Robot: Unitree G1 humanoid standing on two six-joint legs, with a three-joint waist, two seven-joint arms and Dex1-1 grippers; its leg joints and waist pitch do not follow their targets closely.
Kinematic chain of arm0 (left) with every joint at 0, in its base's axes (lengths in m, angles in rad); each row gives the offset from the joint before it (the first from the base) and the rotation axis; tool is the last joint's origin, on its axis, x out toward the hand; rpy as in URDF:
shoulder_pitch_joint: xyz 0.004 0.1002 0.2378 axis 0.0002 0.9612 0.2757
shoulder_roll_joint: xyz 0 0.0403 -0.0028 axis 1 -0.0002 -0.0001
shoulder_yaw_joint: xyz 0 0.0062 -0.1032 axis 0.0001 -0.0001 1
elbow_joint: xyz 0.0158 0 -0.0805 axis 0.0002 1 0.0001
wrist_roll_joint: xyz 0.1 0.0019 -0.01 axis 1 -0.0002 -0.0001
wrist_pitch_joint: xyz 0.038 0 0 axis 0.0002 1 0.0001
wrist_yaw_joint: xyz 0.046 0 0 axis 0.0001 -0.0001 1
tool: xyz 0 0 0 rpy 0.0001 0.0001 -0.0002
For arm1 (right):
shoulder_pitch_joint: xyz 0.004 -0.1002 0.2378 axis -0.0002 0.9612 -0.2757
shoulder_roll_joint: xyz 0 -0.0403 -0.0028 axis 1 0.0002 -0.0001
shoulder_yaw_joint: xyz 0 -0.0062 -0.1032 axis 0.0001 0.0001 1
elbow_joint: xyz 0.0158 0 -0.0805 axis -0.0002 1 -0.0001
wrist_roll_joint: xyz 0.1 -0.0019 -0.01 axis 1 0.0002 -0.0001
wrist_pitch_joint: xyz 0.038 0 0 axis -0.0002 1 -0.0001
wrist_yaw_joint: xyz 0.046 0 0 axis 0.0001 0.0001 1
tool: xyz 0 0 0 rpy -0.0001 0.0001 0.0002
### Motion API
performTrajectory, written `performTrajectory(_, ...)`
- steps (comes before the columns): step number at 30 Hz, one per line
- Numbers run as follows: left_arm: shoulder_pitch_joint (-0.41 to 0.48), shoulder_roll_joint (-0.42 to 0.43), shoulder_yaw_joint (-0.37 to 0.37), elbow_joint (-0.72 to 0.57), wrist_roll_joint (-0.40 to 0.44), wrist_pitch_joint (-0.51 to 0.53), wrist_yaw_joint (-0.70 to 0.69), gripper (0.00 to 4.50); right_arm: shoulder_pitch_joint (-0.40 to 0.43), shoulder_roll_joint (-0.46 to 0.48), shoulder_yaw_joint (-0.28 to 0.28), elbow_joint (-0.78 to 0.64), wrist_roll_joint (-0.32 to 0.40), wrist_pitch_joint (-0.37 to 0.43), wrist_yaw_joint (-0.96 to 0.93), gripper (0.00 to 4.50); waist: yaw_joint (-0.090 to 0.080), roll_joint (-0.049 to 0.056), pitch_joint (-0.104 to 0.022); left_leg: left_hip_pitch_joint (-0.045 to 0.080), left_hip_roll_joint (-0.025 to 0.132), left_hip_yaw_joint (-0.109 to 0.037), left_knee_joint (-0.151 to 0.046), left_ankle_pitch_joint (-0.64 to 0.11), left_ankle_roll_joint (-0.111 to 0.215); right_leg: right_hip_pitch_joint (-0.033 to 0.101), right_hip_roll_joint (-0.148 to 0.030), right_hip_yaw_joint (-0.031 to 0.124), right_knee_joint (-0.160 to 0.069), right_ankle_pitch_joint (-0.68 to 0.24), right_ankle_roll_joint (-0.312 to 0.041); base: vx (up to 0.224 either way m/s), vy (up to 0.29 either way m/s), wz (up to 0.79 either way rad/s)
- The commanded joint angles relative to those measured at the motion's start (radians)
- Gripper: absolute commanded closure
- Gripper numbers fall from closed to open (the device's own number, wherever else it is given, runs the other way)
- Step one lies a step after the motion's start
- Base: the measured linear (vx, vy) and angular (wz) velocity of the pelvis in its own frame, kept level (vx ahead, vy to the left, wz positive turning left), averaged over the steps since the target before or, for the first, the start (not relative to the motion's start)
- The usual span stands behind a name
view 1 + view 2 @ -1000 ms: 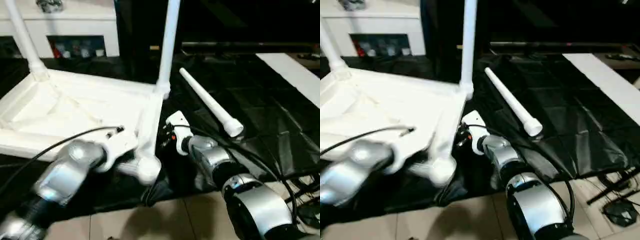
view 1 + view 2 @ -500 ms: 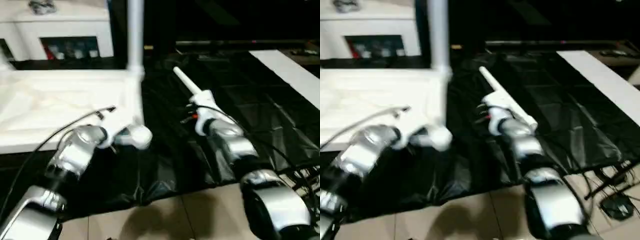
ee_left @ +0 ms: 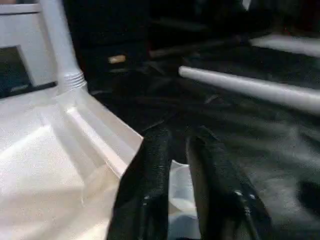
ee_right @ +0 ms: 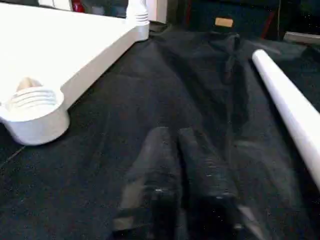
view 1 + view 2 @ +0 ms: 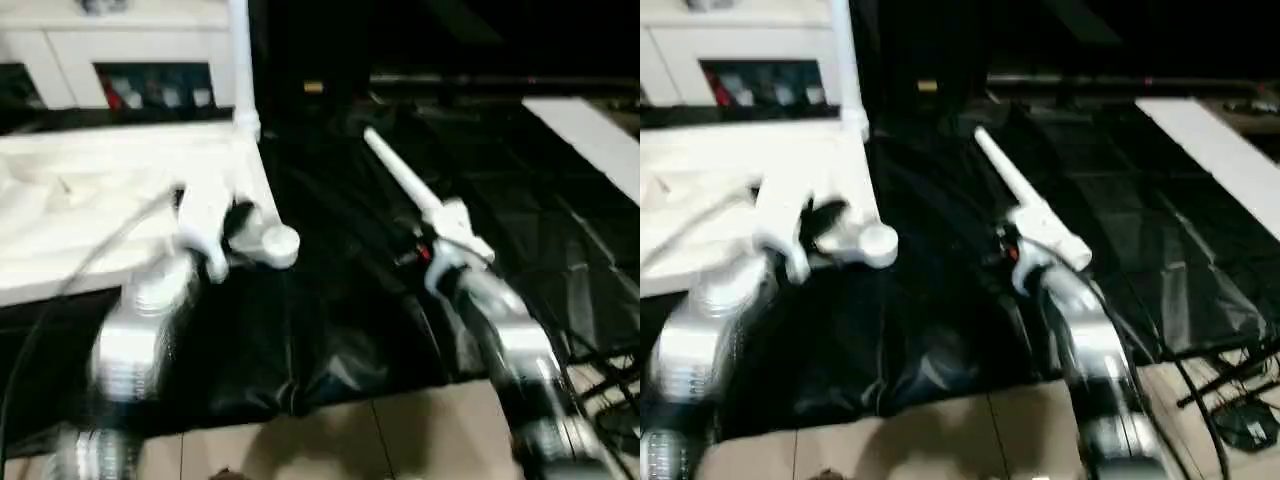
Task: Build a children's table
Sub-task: Rotate table base
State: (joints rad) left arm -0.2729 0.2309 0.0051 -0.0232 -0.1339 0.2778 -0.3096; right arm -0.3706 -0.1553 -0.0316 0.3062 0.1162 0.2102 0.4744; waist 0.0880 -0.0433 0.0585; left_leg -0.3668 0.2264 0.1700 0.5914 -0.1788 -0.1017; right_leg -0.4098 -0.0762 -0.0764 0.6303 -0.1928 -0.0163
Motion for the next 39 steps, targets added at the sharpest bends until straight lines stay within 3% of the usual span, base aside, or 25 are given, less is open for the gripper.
performTrajectory(1, 0.017, -0.026, 0.043, -0.079, 0.022, 0.025, 0.097, 3.39, 0.026, 0.008, -0.017, -0.084, 0.031, 0.048, -0.032, 3.7, -0.008, 0.013, -0.057, 0.015, 0.007, 0.009, -0.073, -0.292, -0.01, 0.049, -0.045, 0.047, -0.094, -0.306, -0.131, 0.0, 0.0, 0.0)
performTrajectory(6, 0.089, -0.085, 0.094, -0.111, 0.148, -0.056, 0.29, 3.24, 0.079, 0.028, -0.031, -0.19, 0.006, 0.047, -0.097, 3.35, -0.027, 0.008, -0.054, 0.01, -0.004, 0.0, -0.074, -0.347, -0.018, 0.035, -0.038, 0.043, -0.12, -0.477, -0.011, 0.0, 0.0, 0.0)
performTrajectory(7, 0.114, -0.077, 0.088, -0.132, 0.173, 0.002, 0.304, 3.24, 0.091, 0.023, -0.019, -0.202, -0.028, 0.023, -0.118, 3.26, -0.025, 0.032, -0.056, -0.043, -0.014, -0.049, -0.103, -0.35, 0.028, 0.079, -0.054, -0.012, -0.106, -0.45, -0.019, 0.0, 0.0, 0.0)
performTrajectory(8, 0.115, -0.077, 0.087, -0.133, 0.173, 0.004, 0.304, 3.24, 0.092, 0.023, -0.018, -0.204, -0.029, 0.023, -0.12, 3.26, -0.025, 0.032, -0.056, -0.043, -0.014, -0.049, -0.103, -0.35, 0.028, 0.079, -0.054, -0.012, -0.106, -0.45, -0.019, -0.039, -0.003, 0.25)
performTrajectory(9, 0.131, -0.073, 0.076, -0.155, 0.183, 0.021, 0.315, 3.24, 0.102, 0.021, -0.011, -0.221, -0.042, 0.032, -0.139, 3.1, -0.047, 0.047, -0.054, -0.043, -0.004, -0.098, -0.105, -0.418, 0.027, 0.083, -0.049, -0.043, -0.102, -0.357, -0.07, -0.013, -0.026, 0.55)
performTrajectory(10, 0.132, -0.071, 0.068, -0.162, 0.193, 0.022, 0.324, 3.24, 0.102, 0.022, -0.011, -0.223, -0.042, 0.042, -0.149, 3.1, -0.057, 0.05, -0.054, -0.039, 0.005, -0.119, -0.107, -0.451, 0.02, 0.079, -0.04, -0.05, -0.098, -0.315, -0.098, -0.013, -0.026, 0.55)
performTrajectory(12, 0.131, -0.068, 0.057, -0.166, 0.204, 0.037, 0.327, 3.24, 0.1, 0.022, -0.013, -0.221, -0.042, 0.047, -0.158, 2.88, -0.083, 0.072, -0.051, -0.018, 0.057, -0.229, -0.152, -0.53, 0.081, 0.074, -0.004, -0.059, -0.015, -0.182, -0.219, 0.031, -0.077, 0.57)
performTrajectory(13, 0.132, -0.076, 0.052, -0.17, 0.214, 0.041, 0.338, 3.24, 0.102, 0.023, -0.015, -0.223, -0.036, 0.064, -0.164, 2.83, -0.082, 0.082, -0.05, -0.005, 0.064, -0.256, -0.158, -0.524, 0.101, 0.061, 0.006, -0.056, 0.01, -0.188, -0.249, 0.034, -0.09, 0.55)
performTrajectory(14, 0.136, -0.102, 0.058, -0.176, 0.222, 0.056, 0.36, 3.24, 0.107, 0.02, -0.014, -0.229, -0.033, 0.08, -0.173, 2.79, -0.085, 0.08, -0.047, 0.013, 0.084, -0.261, -0.154, -0.487, 0.147, 0.038, 0.005, -0.034, 0.033, -0.196, -0.287, 0.022, -0.144, 0.57)
performTrajectory(16, 0.14, -0.124, 0.07, -0.181, 0.214, 0.072, 0.378, 3.24, 0.113, 0.02, -0.014, -0.234, -0.034, 0.097, -0.178, 2.61, -0.063, 0.053, -0.038, -0.036, 0.006, -0.211, -0.126, -0.436, 0.161, 0.055, -0.026, 0.004, -0.015, -0.217, -0.347, 0.037, -0.202, 0.6)
performTrajectory(17, 0.141, -0.129, 0.074, -0.184, 0.2, 0.077, 0.37, 3.24, 0.116, 0.015, -0.008, -0.234, -0.045, 0.101, -0.179, 2.61, -0.067, 0.04, -0.041, -0.002, -0.004, -0.149, -0.071, -0.406, 0.136, 0.029, -0.04, 0.028, -0.072, -0.268, -0.37, 0.034, -0.2, 0.48)
performTrajectory(18, 0.145, -0.129, 0.073, -0.193, 0.188, 0.109, 0.359, 3.24, 0.12, 0.009, 0.001, -0.234, -0.053, 0.118, -0.174, 2.61, -0.009, -0.012, -0.034, -0.022, -0.091, -0.034, 0.13, -0.206, 0.122, 0.057, -0.106, 0.069, -0.175, -0.675, -0.245, 0.063, -0.164, 0.14)
performTrajectory(19, 0.148, -0.128, 0.07, -0.195, 0.183, 0.102, 0.352, 3.24, 0.122, 0.009, 0.003, -0.236, -0.051, 0.115, -0.169, 2.61, 0.002, -0.021, -0.051, -0.076, -0.084, -0.042, 0.108, -0.148, 0.13, 0.118, -0.109, 0.101, -0.139, -0.607, -0.176, 0.063, -0.164, 0.14)
performTrajectory(20, 0.154, -0.125, 0.064, -0.2, 0.172, 0.079, 0.335, 3.24, 0.128, 0.011, 0.005, -0.242, -0.042, 0.108, -0.158, 2.61, 0.03, -0.012, -0.05, -0.041, -0.059, -0.046, 0.043, -0.083, 0.129, 0.092, -0.107, 0.108, -0.127, -0.527, -0.016, 0.045, -0.154, 0.11)
performTrajectory(21, 0.159, -0.122, 0.06, -0.203, 0.167, 0.067, 0.326, 3.24, 0.131, 0.013, 0.006, -0.246, -0.039, 0.103, -0.154, 2.61, 0.029, 0.004, -0.057, -0.011, -0.034, -0.05, -0.006, -0.072, 0.145, 0.091, -0.093, 0.085, -0.113, -0.353, 0.036, 0.001, -0.159, 0.26)
performTrajectory(22, 0.159, -0.122, 0.06, -0.203, 0.167, 0.067, 0.326, 3.24, 0.131, 0.013, 0.006, -0.246, -0.039, 0.103, -0.154, 2.61, 0.01, 0.011, -0.069, -0.011, -0.019, -0.065, -0.014, -0.022, 0.164, 0.084, -0.051, 0.065, -0.082, -0.135, 0.046, 0.001, -0.159, 0.26)
performTrajectory(23, 0.165, -0.119, 0.053, -0.209, 0.171, 0.059, 0.322, 3.24, 0.135, 0.013, 0.01, -0.252, -0.036, 0.104, -0.153, 2.61, 0.012, 0.015, -0.07, -0.004, -0.006, -0.068, -0.02, -0.028, 0.175, 0.081, -0.053, 0.056, -0.086, -0.087, 0.045, 0.009, -0.138, 0.13)
performTrajectory(25, 0.179, -0.131, 0.052, -0.225, 0.17, 0.067, 0.323, 3.24, 0.135, 0.009, 0.024, -0.265, -0.03, 0.114, -0.143, 2.61, 0.009, 0.012, -0.062, 0.002, -0.002, -0.057, -0.028, -0.108, 0.162, 0.088, -0.057, 0.047, -0.099, -0.139, 0.037, 0.008, -0.09, 0.05)
performTrajectory(27, 0.188, -0.141, 0.053, -0.236, 0.169, 0.073, 0.322, 3.24, 0.133, 0.002, 0.04, -0.269, -0.034, 0.116, -0.133, 2.61, 0.009, 0.012, -0.047, 0.009, -0.013, -0.041, -0.038, -0.21, 0.105, 0.101, -0.053, 0.041, -0.129, -0.39, 0.064, 0.005, -0.025, 0.04)
performTrajectory(29, 0.193, -0.144, 0.053, -0.244, 0.166, 0.08, 0.326, 3.24, 0.131, -0.001, 0.051, -0.27, -0.039, 0.116, -0.128, 2.61, 0.008, 0.016, -0.039, 0.04, -0.011, -0.035, -0.05, -0.284, 0.092, 0.098, -0.05, 0.03, -0.155, -0.541, 0.091, 0.0, 0.0, 0.0)
performTrajectory(30, 0.197, -0.143, 0.054, -0.249, 0.164, 0.082, 0.328, 3.24, 0.132, -0.006, 0.065, -0.27, -0.049, 0.11, -0.118, 2.61, 0.007, 0.006, -0.035, 0.051, -0.01, -0.033, -0.058, -0.316, 0.092, 0.107, -0.051, 0.024, -0.162, -0.587, 0.089, 0.0, 0.0, 0.0)
performTrajectory(31, 0.2, -0.143, 0.056, -0.251, 0.16, 0.083, 0.328, 3.24, 0.132, -0.006, 0.069, -0.27, -0.051, 0.109, -0.115, 2.61, 0.002, 0.01, -0.036, 0.081, 0.001, -0.032, -0.068, -0.364, 0.097, 0.107, -0.05, 0.018, -0.171, -0.609, 0.061, 0.0, 0.0, 0.0)
performTrajectory(33, 0.203, -0.142, 0.059, -0.251, 0.156, 0.084, 0.33, 3.24, 0.13, -0.003, 0.068, -0.267, -0.047, 0.113, -0.111, 2.61, -0.006, 0.013, -0.03, 0.09, 0.011, -0.039, -0.085, -0.415, 0.104, 0.12, -0.053, 0.011, -0.174, -0.618, 0.016, 0.059, 0.044, -0.02)
performTrajectory(35, 0.205, -0.142, 0.06, -0.251, 0.154, 0.082, 0.33, 3.24, 0.127, 0.003, 0.063, -0.264, -0.037, 0.119, -0.109, 2.61, -0.006, 0.016, -0.036, 0.092, 0.018, -0.041, -0.096, -0.403, 0.109, 0.135, -0.062, 0.018, -0.17, -0.568, -0.03, 0.073, 0.056, -0.05)
performTrajectory(39, 0.207, -0.146, 0.061, -0.25, 0.153, 0.083, 0.328, 3.24, 0.122, 0.004, 0.064, -0.259, -0.033, 0.123, -0.113, 2.61, -0.002, 0.012, -0.066, 0.067, -0.001, -0.03, -0.082, -0.169, 0.162, 0.17, -0.052, 0.035, -0.121, -0.225, -0.16, 0.102, 0.05, 0.0)
